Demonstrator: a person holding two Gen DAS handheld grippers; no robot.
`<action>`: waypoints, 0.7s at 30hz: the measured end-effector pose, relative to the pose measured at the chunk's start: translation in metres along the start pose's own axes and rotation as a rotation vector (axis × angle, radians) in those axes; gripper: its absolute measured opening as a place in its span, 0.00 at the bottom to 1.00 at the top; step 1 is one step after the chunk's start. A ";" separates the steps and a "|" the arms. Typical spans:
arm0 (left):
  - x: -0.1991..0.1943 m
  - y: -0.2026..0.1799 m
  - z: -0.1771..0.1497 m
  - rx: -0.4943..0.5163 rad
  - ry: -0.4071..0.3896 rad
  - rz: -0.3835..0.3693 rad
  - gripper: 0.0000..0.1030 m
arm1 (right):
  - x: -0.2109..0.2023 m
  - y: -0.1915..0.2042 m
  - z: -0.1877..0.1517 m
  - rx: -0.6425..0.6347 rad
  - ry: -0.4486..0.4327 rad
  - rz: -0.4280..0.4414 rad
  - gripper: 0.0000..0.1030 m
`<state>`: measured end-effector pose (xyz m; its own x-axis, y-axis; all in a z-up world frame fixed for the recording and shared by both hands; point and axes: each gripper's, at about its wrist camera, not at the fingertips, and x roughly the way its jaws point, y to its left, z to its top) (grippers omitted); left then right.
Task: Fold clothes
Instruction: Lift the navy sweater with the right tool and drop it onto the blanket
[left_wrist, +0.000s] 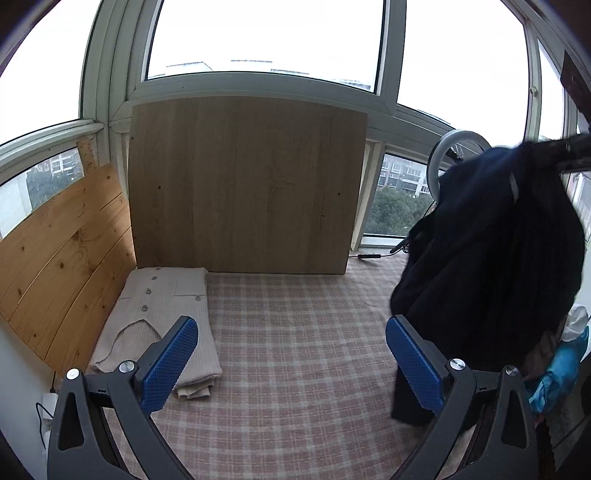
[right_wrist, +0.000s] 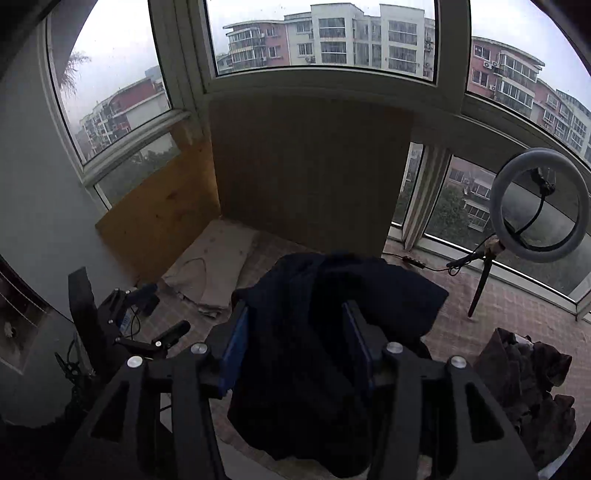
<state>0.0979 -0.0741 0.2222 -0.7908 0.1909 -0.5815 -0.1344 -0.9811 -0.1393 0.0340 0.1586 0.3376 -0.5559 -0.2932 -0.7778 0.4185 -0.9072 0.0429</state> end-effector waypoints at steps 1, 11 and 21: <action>0.004 0.004 -0.005 0.000 0.020 0.002 0.99 | 0.010 -0.011 -0.012 0.026 -0.005 -0.005 0.48; 0.041 0.017 -0.051 -0.030 0.175 0.051 0.99 | 0.136 -0.090 -0.128 0.390 0.191 0.113 0.60; 0.048 0.033 -0.087 -0.124 0.281 0.097 0.99 | 0.261 -0.046 -0.146 0.275 0.337 0.119 0.19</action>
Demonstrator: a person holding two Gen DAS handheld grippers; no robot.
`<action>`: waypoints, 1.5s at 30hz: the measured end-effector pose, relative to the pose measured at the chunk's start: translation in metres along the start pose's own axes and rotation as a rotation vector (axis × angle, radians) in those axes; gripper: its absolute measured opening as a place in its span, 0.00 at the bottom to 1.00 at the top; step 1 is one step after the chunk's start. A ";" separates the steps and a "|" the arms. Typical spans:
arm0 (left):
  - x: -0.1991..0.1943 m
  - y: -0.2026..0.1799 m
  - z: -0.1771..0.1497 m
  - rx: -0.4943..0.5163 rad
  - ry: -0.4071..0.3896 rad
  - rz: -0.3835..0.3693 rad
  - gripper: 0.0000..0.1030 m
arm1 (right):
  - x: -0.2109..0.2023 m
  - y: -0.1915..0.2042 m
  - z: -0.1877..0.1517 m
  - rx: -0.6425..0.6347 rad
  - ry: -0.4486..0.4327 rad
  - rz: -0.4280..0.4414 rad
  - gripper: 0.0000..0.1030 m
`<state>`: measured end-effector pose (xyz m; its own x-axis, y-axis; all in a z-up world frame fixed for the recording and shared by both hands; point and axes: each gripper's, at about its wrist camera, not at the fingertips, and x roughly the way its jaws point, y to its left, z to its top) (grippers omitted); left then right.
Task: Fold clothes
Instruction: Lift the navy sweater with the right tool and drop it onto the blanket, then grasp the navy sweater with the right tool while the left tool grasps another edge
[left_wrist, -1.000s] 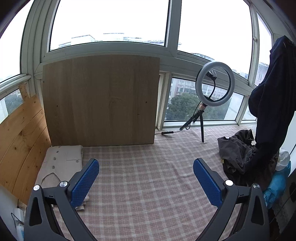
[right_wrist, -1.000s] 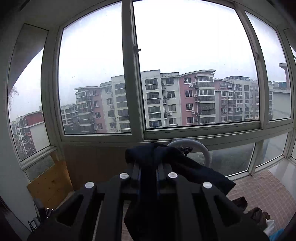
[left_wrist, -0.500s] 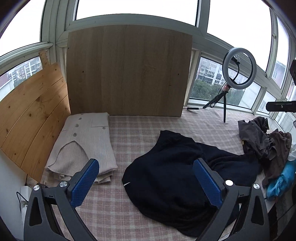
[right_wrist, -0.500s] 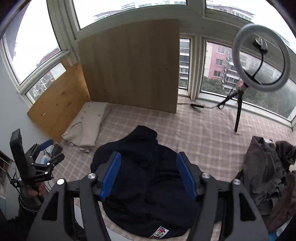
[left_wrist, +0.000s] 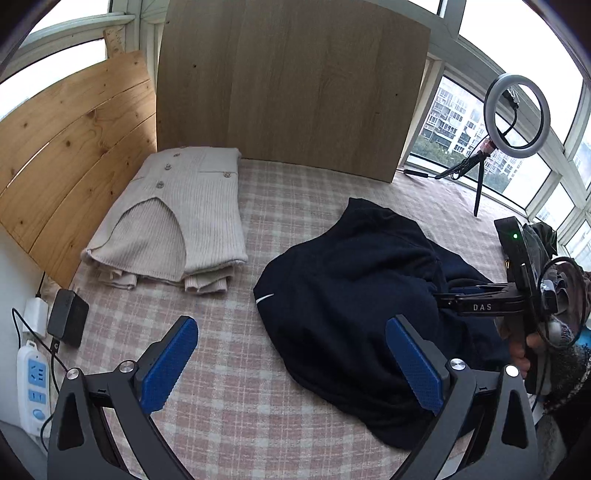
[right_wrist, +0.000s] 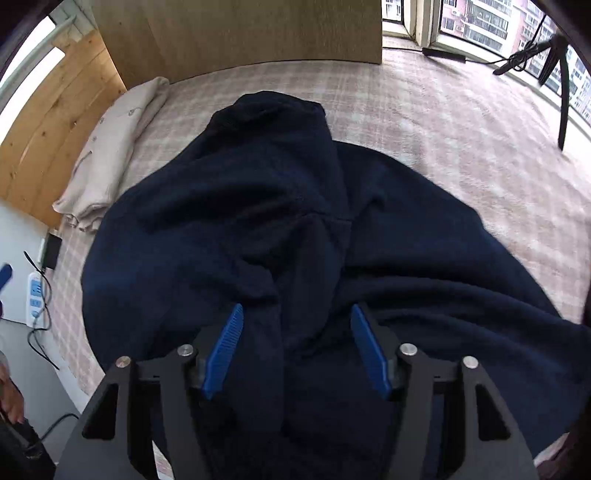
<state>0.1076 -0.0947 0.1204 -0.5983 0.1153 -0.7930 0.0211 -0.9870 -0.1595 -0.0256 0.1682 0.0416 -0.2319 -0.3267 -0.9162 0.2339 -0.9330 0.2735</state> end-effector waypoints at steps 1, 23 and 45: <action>0.001 0.001 -0.004 -0.007 0.007 0.011 0.99 | -0.004 0.002 -0.002 -0.013 -0.005 0.027 0.07; 0.038 -0.033 -0.016 -0.003 0.091 0.015 0.99 | -0.154 -0.072 -0.055 0.006 -0.185 0.305 0.05; 0.051 -0.005 -0.062 -0.089 0.215 0.029 0.98 | -0.078 -0.027 0.023 -0.279 -0.119 0.124 0.53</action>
<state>0.1265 -0.0771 0.0439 -0.4123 0.1181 -0.9033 0.1119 -0.9775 -0.1788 -0.0360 0.2155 0.1121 -0.2907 -0.4661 -0.8356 0.5128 -0.8132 0.2752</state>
